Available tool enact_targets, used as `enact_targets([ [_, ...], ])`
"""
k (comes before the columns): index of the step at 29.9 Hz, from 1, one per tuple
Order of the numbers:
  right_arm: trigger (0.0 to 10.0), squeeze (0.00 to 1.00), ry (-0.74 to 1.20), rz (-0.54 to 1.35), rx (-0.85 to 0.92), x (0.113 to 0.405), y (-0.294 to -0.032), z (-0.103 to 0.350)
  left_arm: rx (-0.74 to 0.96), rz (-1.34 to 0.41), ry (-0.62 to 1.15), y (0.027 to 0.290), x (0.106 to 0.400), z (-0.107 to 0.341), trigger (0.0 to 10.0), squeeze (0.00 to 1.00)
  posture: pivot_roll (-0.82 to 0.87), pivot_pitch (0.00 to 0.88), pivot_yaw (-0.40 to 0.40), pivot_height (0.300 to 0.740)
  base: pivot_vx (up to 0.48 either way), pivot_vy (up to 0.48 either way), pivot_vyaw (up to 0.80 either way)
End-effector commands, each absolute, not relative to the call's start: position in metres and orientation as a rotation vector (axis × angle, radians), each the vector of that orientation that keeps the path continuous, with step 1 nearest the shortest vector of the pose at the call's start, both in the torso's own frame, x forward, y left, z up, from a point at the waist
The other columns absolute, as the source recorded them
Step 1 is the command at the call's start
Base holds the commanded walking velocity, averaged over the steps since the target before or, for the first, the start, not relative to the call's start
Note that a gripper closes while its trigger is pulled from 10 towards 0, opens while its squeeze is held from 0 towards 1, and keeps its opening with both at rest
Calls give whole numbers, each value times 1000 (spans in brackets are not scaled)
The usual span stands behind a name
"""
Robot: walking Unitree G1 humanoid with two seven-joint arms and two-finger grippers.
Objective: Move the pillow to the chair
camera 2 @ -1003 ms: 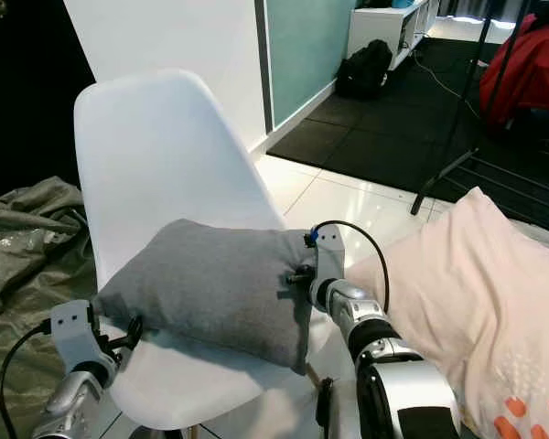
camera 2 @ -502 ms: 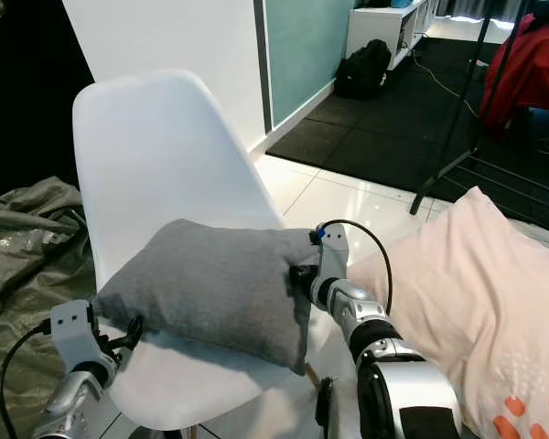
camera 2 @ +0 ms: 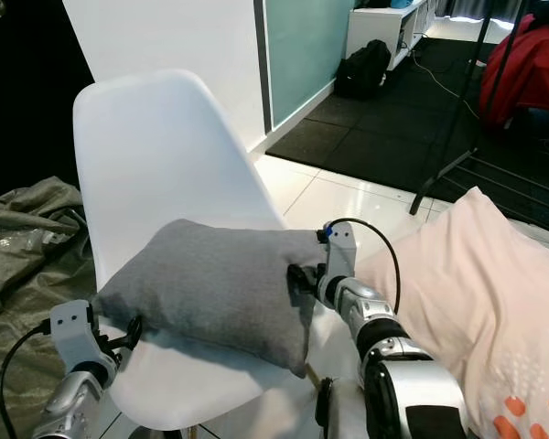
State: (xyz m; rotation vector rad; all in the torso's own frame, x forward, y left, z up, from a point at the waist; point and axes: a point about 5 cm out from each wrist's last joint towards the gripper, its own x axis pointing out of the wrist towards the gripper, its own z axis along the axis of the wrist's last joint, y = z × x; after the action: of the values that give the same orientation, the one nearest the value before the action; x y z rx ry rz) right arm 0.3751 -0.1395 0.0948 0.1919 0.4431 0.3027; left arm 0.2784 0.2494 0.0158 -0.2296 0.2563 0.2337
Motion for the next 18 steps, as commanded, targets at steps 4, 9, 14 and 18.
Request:
enact_targets([
  [4,10000,1000,463,299,210,372,-147,90,-230,241,265,249,276,13,10000,0,-24,99,-20,497,0,0,0],
  [9,10000,1000,443,287,235,373,-156,92,-230,243,266,249,276,13,10000,0,-26,90,-21,497,0,0,0],
  [14,10000,1000,414,292,286,372,-166,95,-229,247,271,251,275,12,10000,0,-31,77,-22,497,0,0,0],
  [18,10000,0,391,290,330,370,-175,95,-229,258,275,255,273,11,10000,0,-36,81,-21,497,0,0,0],
])
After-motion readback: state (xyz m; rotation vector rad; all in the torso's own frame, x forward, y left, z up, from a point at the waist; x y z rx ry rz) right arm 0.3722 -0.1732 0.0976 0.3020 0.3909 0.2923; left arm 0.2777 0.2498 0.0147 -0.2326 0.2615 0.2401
